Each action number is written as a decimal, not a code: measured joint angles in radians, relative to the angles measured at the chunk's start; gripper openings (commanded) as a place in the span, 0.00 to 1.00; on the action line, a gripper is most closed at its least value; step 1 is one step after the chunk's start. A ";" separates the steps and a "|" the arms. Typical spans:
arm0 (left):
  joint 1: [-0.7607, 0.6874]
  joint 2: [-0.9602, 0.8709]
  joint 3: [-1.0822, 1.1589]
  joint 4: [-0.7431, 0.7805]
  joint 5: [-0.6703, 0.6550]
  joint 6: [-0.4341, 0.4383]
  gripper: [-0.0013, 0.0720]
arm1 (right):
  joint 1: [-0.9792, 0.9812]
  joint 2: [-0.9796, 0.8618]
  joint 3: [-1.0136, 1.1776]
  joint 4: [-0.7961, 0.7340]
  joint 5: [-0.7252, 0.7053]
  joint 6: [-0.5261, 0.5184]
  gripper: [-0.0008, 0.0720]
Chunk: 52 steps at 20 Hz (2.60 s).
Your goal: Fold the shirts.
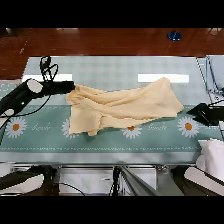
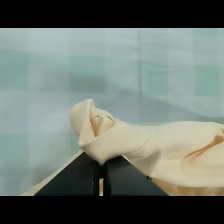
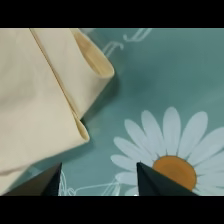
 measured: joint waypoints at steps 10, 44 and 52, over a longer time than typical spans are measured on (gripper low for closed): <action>0.000 0.000 0.000 0.000 0.000 0.000 0.06 | 0.016 -0.113 -0.027 0.135 -0.017 -0.032 0.75; 0.364 -0.100 0.094 -0.073 -0.568 0.151 0.87 | 0.140 0.138 -0.027 0.229 0.001 -0.004 0.04; 0.322 -0.229 0.097 -0.209 -0.641 0.204 0.87 | 0.140 0.138 -0.027 0.222 0.001 -0.005 0.04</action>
